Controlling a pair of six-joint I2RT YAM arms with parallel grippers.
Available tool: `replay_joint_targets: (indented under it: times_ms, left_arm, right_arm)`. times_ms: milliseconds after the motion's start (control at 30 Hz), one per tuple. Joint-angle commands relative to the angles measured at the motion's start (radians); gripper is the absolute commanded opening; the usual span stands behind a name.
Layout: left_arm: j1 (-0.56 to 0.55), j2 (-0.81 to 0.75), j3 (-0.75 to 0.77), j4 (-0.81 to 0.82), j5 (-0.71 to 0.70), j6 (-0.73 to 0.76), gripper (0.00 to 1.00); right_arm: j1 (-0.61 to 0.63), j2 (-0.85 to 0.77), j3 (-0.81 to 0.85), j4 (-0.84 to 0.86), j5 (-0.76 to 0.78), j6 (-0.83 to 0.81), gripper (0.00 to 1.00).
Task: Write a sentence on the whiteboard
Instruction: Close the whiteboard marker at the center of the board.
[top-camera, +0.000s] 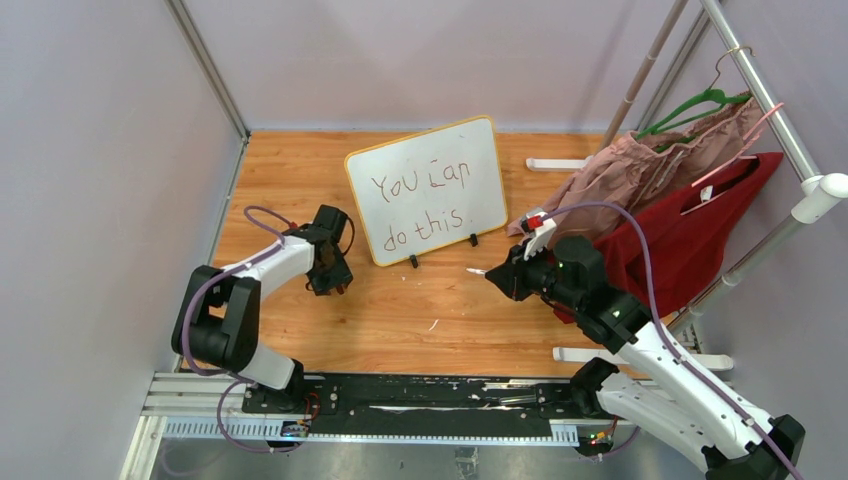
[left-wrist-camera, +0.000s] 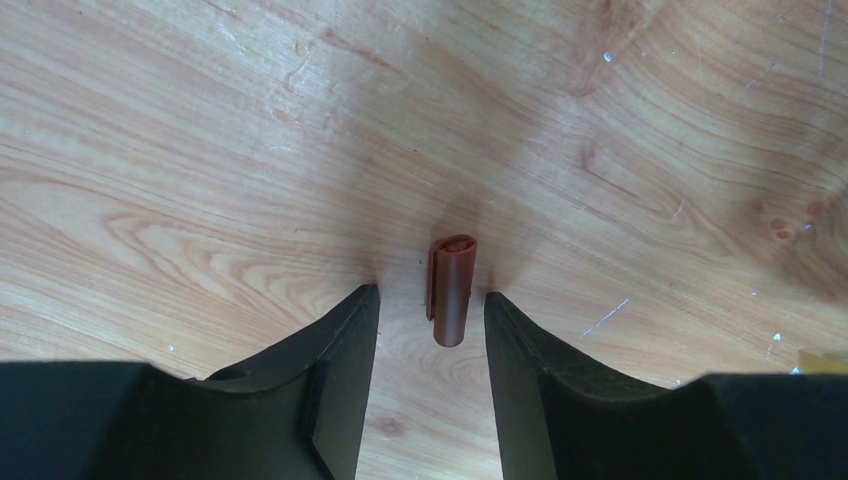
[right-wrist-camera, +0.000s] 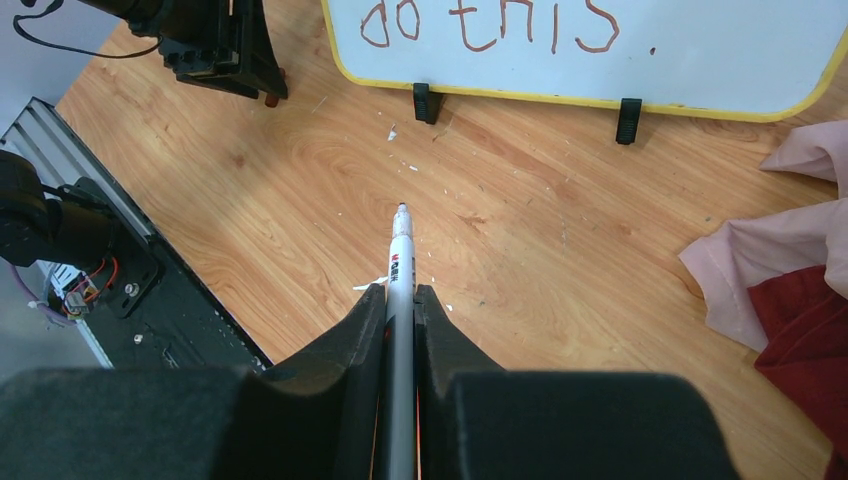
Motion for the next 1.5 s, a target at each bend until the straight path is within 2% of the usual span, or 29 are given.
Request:
replay_joint_targets:
  times_ms: [0,267,733,1100,1233,1467]
  left_arm:
    - [-0.008,0.082,-0.003,-0.035,-0.012,-0.011,0.48]
    - [-0.007,0.130,0.040,-0.033,-0.017,-0.010,0.48]
    - [0.021,0.171,0.029,-0.004,-0.022,0.008,0.42]
    - [0.023,0.147,0.006,0.002,-0.025,0.014,0.23]
    - [0.026,0.141,-0.001,0.002,-0.025,0.014,0.11]
    - [0.046,0.069,-0.025,-0.015,-0.001,0.030,0.02]
  right_arm:
    - [0.011,-0.027,-0.008,-0.014,0.015,-0.010,0.00]
    - [0.011,-0.023,-0.006,-0.015,0.019,-0.012,0.00]
    - [0.011,-0.021,-0.008,-0.014,0.023,-0.015,0.00]
    - [0.011,-0.009,0.004,-0.011,0.018,-0.014,0.00]
    - [0.011,-0.009,0.005,-0.014,0.018,-0.014,0.00]
    - [0.011,-0.012,0.017,-0.028,0.025,-0.021,0.00]
